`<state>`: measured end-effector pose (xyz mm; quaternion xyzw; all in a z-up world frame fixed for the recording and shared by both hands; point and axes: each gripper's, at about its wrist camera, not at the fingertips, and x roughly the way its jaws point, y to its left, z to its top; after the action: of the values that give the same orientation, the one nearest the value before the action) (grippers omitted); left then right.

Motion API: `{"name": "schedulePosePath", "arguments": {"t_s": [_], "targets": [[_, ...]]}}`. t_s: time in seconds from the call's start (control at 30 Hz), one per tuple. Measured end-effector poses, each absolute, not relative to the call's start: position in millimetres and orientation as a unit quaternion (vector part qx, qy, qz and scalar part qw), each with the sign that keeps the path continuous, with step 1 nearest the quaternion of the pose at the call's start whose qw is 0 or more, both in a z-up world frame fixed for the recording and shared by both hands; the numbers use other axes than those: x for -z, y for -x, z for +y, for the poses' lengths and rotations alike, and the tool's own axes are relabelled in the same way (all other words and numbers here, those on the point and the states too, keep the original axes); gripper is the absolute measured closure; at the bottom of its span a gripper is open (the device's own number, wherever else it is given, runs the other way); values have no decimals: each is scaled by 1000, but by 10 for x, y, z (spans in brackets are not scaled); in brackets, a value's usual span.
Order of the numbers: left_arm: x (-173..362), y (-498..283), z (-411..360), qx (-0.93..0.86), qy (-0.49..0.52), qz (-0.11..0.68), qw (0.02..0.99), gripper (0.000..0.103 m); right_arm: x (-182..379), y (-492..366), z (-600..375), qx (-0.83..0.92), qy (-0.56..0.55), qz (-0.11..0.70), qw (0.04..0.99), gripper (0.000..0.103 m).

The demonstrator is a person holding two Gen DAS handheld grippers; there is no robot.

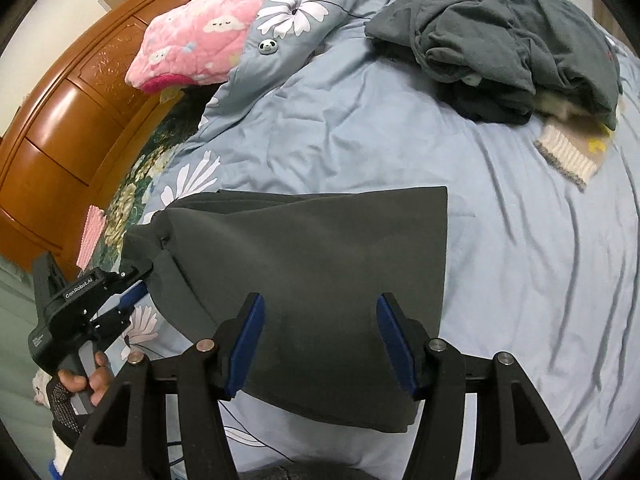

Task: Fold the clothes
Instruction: 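Fold the waistband with the left tool toward the cuffs held by the right tool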

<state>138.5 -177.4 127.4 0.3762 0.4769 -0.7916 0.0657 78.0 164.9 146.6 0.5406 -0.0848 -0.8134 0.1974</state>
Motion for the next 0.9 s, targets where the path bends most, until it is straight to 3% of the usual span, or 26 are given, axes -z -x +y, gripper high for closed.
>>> {"name": "schedulePosePath", "arguments": {"t_s": [0.13, 0.17, 0.27, 0.47, 0.53, 0.57, 0.6, 0.67, 0.9], "targets": [[-1598, -1323, -1779, 825, -288, 483, -49, 87, -1507, -780, 1742, 819, -533, -92, 193, 43], [-1697, -1311, -1795, 830, -259, 487, -85, 95, -1515, -776, 1766, 820, -532, -93, 191, 43], [-1721, -1247, -1959, 844, -261, 464, -69, 95, -1520, -766, 1805, 820, -532, -95, 186, 43], [-1314, -1454, -2232, 813, -309, 494, -9, 98, -1381, -739, 1661, 806, -551, -83, 199, 43], [-1327, -1527, -2199, 812, -311, 494, -15, 90, -1354, -719, 1608, 803, -553, -84, 204, 43], [-1343, -1538, -2164, 812, -316, 491, -18, 81, -1343, -708, 1584, 802, -554, -86, 206, 43], [-1369, -1528, -2131, 813, -321, 486, -19, 63, -1337, -697, 1562, 801, -554, -89, 207, 43], [-1388, -1504, -1999, 813, -330, 480, -28, 41, -1349, -701, 1527, 802, -552, -88, 210, 43], [-1244, -1224, -1629, 789, -387, 477, -30, 38, -1369, -744, 1526, 803, -553, -82, 208, 43]]}}
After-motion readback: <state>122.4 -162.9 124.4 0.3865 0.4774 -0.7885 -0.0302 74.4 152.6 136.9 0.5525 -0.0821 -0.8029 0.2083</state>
